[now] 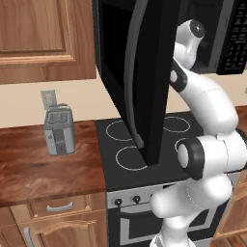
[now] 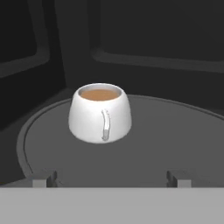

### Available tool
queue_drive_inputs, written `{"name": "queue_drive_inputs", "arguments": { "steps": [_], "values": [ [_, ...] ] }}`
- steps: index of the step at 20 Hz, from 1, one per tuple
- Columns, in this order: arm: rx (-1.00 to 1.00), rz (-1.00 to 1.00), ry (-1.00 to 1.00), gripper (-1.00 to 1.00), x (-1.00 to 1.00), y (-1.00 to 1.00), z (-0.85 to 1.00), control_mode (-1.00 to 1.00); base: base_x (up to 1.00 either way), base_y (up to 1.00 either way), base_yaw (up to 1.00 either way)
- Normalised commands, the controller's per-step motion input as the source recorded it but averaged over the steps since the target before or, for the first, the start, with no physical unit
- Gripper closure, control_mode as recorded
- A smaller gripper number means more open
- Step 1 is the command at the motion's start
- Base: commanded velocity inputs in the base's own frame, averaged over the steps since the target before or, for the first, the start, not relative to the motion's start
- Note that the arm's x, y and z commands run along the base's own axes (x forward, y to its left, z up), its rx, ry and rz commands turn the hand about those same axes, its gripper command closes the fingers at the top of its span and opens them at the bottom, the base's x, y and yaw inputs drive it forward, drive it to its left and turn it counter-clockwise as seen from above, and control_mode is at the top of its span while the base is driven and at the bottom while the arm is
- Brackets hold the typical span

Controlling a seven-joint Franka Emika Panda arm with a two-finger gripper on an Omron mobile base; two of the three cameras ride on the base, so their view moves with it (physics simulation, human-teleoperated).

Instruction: Pick the cup of tea, navigate to the dining table, and place it on the saucer.

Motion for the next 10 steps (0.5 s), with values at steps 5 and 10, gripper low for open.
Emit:
{"name": "queue_drive_inputs", "arguments": {
  "steps": [5,10],
  "values": [
    [0.0,0.0,0.0,-1.0,0.52,0.0,0.0,-1.0,0.0,0.0,0.0],
    [0.01,0.0,0.02,-1.0,0.49,0.0,0.0,-1.0,0.0,0.0,0.0]
  ]
}}
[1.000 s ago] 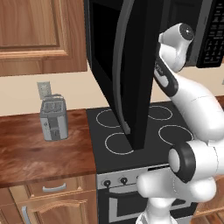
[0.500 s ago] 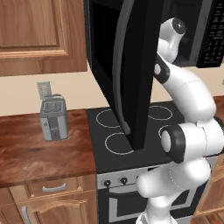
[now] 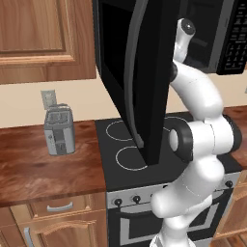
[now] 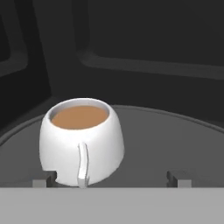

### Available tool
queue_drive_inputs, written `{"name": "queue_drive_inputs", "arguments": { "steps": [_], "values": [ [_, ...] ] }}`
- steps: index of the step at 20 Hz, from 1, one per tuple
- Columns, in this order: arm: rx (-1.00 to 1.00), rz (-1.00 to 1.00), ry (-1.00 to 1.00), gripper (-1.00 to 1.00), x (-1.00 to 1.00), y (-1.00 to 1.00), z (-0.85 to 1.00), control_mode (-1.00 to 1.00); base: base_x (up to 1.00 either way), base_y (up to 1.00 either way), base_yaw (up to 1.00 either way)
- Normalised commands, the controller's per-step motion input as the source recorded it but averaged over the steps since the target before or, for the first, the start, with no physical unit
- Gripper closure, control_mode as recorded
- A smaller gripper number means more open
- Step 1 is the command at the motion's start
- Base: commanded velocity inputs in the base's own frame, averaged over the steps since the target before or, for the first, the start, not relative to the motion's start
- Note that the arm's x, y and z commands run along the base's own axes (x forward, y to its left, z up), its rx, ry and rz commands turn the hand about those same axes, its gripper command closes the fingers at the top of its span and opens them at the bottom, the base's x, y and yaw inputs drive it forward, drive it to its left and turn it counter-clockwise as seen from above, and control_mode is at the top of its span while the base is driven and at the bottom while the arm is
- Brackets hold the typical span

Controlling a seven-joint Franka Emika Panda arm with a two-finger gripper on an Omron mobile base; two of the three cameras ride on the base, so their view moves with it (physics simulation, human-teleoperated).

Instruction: Pick the cup of tea, navigate to the dining table, and place it on the saucer.

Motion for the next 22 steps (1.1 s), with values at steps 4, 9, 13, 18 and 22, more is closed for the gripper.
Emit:
{"name": "queue_drive_inputs", "arguments": {
  "steps": [4,9,13,18,22],
  "values": [
    [0.0,0.02,0.08,-1.0,0.18,0.18,0.0,-1.0,0.0,0.0,0.0],
    [0.0,0.04,0.08,-1.0,0.01,0.05,0.0,-1.0,0.0,0.0,0.0],
    [0.02,0.05,0.07,-1.0,0.0,0.0,-0.04,-1.0,0.0,0.0,0.0],
    [0.0,0.03,0.01,-1.0,0.0,0.0,-0.2,-1.0,0.0,0.0,0.0],
    [0.0,0.02,0.0,-1.0,0.27,0.05,-0.24,-1.0,0.0,0.0,0.0]
  ]
}}
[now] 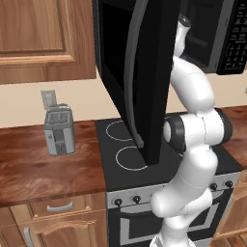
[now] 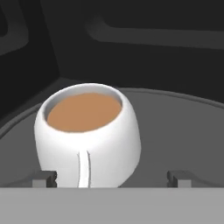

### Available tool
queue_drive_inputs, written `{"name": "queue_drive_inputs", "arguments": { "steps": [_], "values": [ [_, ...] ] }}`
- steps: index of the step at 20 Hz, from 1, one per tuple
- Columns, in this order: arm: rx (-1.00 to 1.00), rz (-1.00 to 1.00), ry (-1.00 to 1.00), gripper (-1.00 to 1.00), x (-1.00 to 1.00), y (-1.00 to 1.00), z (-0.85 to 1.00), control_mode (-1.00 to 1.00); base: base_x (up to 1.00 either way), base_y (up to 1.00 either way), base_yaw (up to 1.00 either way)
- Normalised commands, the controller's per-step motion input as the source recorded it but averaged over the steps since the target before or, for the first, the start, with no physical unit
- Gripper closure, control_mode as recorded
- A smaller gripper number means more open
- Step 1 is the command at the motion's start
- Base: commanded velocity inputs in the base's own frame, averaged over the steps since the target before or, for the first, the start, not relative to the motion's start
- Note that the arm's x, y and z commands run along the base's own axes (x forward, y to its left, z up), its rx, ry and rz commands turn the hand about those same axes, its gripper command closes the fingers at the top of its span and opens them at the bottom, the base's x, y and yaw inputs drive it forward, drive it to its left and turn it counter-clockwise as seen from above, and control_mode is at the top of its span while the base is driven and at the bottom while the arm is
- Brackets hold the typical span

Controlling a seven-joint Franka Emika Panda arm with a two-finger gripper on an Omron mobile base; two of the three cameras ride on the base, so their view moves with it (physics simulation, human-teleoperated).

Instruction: Pick the cup of tea, navigate to the dining table, and place it on the saucer.

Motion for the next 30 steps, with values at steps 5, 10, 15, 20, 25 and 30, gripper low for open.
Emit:
{"name": "queue_drive_inputs", "arguments": {
  "steps": [5,10,15,20,25,30],
  "values": [
    [0.0,0.02,0.0,-1.0,0.32,0.06,-0.13,-1.0,0.0,0.0,0.0],
    [0.02,0.02,0.0,-1.0,0.12,0.0,0.0,-1.0,0.0,0.0,0.0],
    [0.02,0.01,0.0,-1.0,0.0,0.03,0.0,-1.0,0.0,0.0,0.0],
    [0.0,0.0,0.0,1.0,-0.04,0.05,0.0,-1.0,0.0,0.0,0.0],
    [0.0,0.0,0.0,1.0,-0.1,0.0,-0.07,-1.0,0.0,0.0,0.0],
    [0.0,0.0,0.0,1.0,-0.26,-0.07,-0.08,-1.0,0.0,0.0,0.0]
  ]
}}
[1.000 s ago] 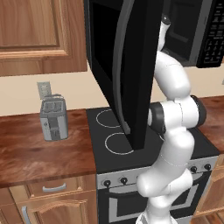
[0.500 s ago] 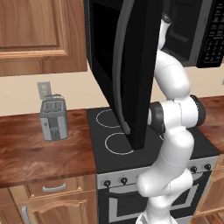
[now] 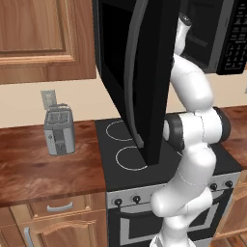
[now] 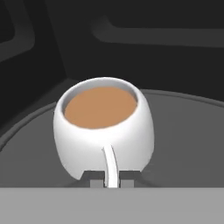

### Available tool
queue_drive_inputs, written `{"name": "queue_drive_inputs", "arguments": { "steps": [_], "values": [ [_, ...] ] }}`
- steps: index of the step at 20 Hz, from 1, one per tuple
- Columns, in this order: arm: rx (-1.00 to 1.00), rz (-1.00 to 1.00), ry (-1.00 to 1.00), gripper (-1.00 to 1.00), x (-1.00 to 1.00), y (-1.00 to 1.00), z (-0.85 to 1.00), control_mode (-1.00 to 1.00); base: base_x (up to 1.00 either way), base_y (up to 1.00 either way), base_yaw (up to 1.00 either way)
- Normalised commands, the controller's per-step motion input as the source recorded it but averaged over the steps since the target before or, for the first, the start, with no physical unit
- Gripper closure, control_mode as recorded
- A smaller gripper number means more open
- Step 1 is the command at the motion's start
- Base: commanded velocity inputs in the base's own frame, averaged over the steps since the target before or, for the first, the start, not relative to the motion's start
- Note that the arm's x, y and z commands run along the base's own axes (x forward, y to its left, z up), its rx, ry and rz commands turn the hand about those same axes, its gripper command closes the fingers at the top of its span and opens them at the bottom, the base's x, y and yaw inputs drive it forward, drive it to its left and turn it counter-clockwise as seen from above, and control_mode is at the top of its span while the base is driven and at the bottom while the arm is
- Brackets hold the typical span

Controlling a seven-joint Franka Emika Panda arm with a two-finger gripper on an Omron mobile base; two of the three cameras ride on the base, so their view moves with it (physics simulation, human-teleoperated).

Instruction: Pick the cup of tea, navigate to the dining table, and place it on the saucer.

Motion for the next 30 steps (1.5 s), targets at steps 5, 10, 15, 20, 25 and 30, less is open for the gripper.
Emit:
{"name": "queue_drive_inputs", "arguments": {
  "steps": [5,10,15,20,25,30],
  "values": [
    [0.03,0.0,-0.04,1.0,-0.98,-0.37,0.17,-1.0,0.0,0.0,0.0],
    [0.03,0.0,-0.07,1.0,-1.0,-0.2,0.47,-1.0,0.0,0.0,0.0],
    [0.0,0.0,-0.02,1.0,-1.0,0.0,0.31,-1.0,0.0,0.0,0.0],
    [0.0,0.0,0.0,1.0,-1.0,0.0,0.27,-1.0,0.0,0.0,0.0],
    [0.0,0.0,0.0,1.0,-1.0,-0.04,0.04,-1.0,0.0,0.0,0.0],
    [0.0,0.0,0.0,1.0,-1.0,-0.03,-0.15,-1.0,0.0,0.0,0.0]
  ]
}}
